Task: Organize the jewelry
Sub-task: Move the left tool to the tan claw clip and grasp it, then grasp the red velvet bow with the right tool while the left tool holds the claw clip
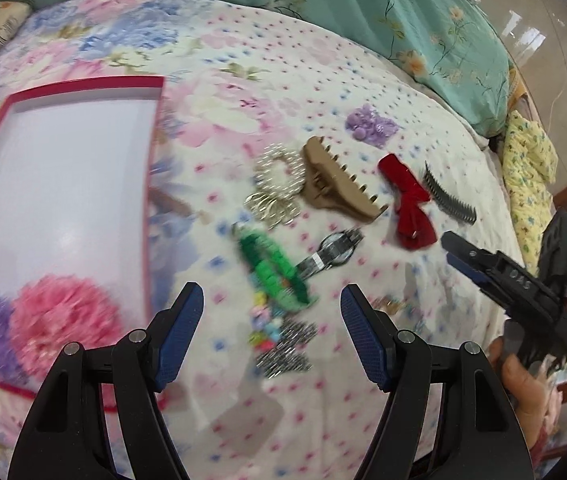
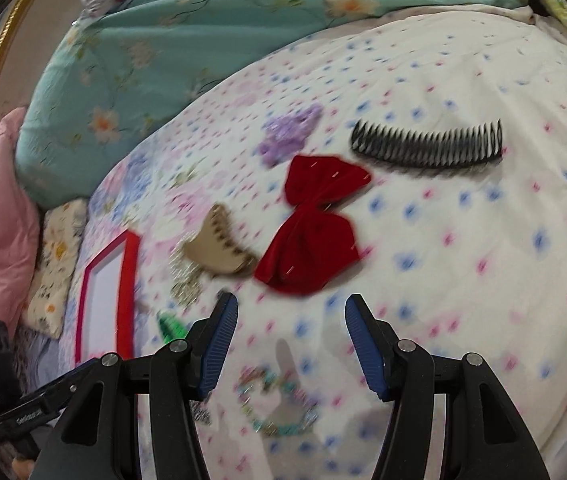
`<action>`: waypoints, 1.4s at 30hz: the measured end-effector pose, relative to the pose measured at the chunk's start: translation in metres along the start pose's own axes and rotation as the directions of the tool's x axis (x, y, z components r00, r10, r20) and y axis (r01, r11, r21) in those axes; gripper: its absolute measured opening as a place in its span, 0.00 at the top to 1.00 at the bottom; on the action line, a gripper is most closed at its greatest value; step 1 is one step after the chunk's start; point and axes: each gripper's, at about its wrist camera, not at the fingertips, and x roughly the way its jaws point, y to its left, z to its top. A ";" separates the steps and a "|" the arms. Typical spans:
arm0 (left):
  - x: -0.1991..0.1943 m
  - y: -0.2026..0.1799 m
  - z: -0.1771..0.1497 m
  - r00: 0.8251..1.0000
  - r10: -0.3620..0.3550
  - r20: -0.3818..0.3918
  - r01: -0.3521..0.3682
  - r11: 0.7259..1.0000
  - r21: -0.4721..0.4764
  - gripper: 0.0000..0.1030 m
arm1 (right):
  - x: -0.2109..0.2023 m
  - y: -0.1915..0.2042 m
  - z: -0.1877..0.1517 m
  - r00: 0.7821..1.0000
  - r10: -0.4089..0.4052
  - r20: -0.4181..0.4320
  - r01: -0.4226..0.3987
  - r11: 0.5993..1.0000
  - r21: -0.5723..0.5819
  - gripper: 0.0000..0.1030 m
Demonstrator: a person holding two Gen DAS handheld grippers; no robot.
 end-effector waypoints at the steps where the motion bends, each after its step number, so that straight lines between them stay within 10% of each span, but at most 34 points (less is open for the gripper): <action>1: 0.006 -0.003 0.006 1.000 -0.015 -0.009 0.015 1.000 -0.009 0.31 | 0.004 -0.002 0.005 1.000 -0.006 0.000 0.006 1.000 0.007 0.43; 14: 0.074 -0.028 0.063 0.993 -0.073 -0.089 0.066 0.995 -0.080 0.31 | 0.059 -0.001 0.043 0.993 -0.116 -0.028 0.113 0.991 -0.075 0.43; 21: 0.106 -0.038 0.080 0.988 -0.059 -0.141 0.040 0.990 -0.135 0.26 | 0.053 0.002 0.047 0.992 -0.123 -0.026 0.119 0.986 -0.115 0.74; 22: 0.109 -0.039 0.082 0.988 -0.059 -0.145 0.039 0.989 -0.140 0.26 | 0.045 0.001 0.046 0.993 -0.120 -0.017 0.117 0.987 -0.106 0.94; 33: 0.138 -0.061 0.086 0.984 0.036 -0.173 -0.056 0.992 -0.112 0.30 | 0.014 -0.018 0.038 0.996 -0.087 -0.020 0.086 0.995 -0.059 1.00; 38: 0.129 -0.064 0.082 0.991 0.027 -0.130 -0.034 0.998 -0.053 0.48 | 0.020 -0.030 0.035 0.996 -0.056 -0.072 0.059 0.998 0.036 0.84; 40: 0.120 -0.063 0.078 0.993 0.004 -0.116 -0.008 1.000 -0.027 0.49 | 0.021 -0.030 0.032 0.996 -0.053 -0.075 0.058 0.997 0.053 0.46; 42: 0.115 -0.062 0.072 0.994 -0.011 -0.113 0.010 1.000 -0.012 0.49 | 0.022 -0.027 0.030 0.997 -0.051 -0.056 0.054 0.997 0.059 0.40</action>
